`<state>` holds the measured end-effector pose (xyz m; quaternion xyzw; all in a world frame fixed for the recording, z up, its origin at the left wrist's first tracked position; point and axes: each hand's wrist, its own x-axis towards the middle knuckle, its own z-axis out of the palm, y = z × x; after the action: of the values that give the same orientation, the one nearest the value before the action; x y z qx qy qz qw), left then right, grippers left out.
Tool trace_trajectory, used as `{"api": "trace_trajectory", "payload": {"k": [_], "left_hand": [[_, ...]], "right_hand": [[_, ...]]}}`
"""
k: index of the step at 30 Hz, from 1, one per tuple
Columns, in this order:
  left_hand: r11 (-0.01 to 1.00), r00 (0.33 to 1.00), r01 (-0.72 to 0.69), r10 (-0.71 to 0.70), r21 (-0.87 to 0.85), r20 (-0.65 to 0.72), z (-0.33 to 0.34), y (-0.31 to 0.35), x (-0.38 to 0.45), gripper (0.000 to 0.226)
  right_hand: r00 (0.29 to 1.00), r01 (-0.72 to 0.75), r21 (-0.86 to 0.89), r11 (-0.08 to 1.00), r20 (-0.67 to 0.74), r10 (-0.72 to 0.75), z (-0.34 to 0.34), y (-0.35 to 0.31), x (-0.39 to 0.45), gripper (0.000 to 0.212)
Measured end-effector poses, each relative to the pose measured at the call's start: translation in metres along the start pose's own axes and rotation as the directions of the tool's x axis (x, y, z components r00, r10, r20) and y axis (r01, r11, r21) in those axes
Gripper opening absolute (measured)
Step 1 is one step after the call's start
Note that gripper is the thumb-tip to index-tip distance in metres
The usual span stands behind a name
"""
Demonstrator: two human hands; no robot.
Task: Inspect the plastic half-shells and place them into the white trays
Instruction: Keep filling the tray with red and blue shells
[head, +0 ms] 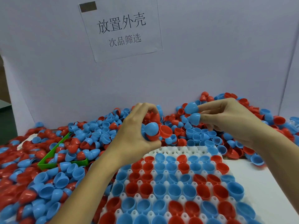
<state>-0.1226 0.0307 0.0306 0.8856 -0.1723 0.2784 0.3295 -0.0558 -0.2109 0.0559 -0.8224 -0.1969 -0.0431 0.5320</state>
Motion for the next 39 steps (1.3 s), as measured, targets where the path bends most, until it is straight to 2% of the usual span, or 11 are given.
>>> {"api": "trace_trajectory", "payload": {"k": [7, 10, 13, 17, 18, 22, 26, 30, 33, 36, 39], "left_hand": [[1.000, 1.000, -0.011, 0.011, 0.000, -0.018, -0.001, -0.002, 0.001, 0.056], [1.000, 1.000, -0.013, 0.013, -0.003, -0.024, -0.002, -0.001, 0.001, 0.055], [1.000, 0.999, -0.016, 0.016, -0.006, -0.028, -0.003, -0.001, 0.001, 0.055], [1.000, 1.000, -0.011, 0.011, 0.006, -0.029, -0.004, 0.000, 0.002, 0.058], [1.000, 1.000, -0.009, 0.010, 0.005, -0.028, -0.004, 0.000, 0.002, 0.058], [1.000, 1.000, -0.009, 0.009, 0.003, -0.024, -0.004, 0.001, 0.001, 0.057], [1.000, 1.000, -0.015, 0.015, 0.004, -0.017, -0.003, 0.001, 0.001, 0.056], [1.000, 1.000, -0.019, 0.019, -0.003, -0.014, -0.004, 0.000, 0.001, 0.056], [1.000, 1.000, -0.023, 0.023, -0.008, -0.012, -0.005, -0.001, 0.003, 0.056], [1.000, 1.000, -0.024, 0.024, -0.011, -0.016, -0.006, -0.001, 0.003, 0.055], [1.000, 1.000, -0.019, 0.018, -0.011, -0.013, -0.007, -0.001, 0.003, 0.055]], "right_hand": [[0.998, -0.065, 0.042, 0.997, 0.012, 0.065, -0.003, 0.006, 0.002, 0.037], [0.997, -0.071, 0.097, 0.993, 0.030, 0.068, 0.000, 0.006, 0.002, 0.018], [0.996, -0.082, 0.078, 0.994, -0.024, 0.084, 0.001, 0.011, 0.005, 0.032], [0.994, -0.086, 0.046, 0.995, -0.060, 0.089, -0.002, 0.018, 0.006, 0.019], [0.994, -0.087, 0.029, 0.996, -0.061, 0.089, -0.002, 0.021, 0.007, 0.021], [0.992, -0.022, -0.206, 0.978, -0.126, -0.004, 0.001, 0.036, 0.013, 0.024], [0.992, 0.044, -0.445, 0.894, -0.083, -0.090, 0.007, 0.055, 0.019, 0.022], [1.000, 0.017, -0.584, 0.812, 0.006, -0.017, 0.012, 0.072, 0.025, 0.032], [0.994, 0.020, -0.704, 0.710, 0.088, 0.059, 0.018, 0.078, 0.031, 0.030], [0.974, 0.048, -0.747, 0.663, 0.183, 0.136, 0.025, 0.083, 0.035, 0.027], [0.968, 0.057, -0.768, 0.638, 0.200, 0.154, 0.028, 0.083, 0.037, 0.025]]}}
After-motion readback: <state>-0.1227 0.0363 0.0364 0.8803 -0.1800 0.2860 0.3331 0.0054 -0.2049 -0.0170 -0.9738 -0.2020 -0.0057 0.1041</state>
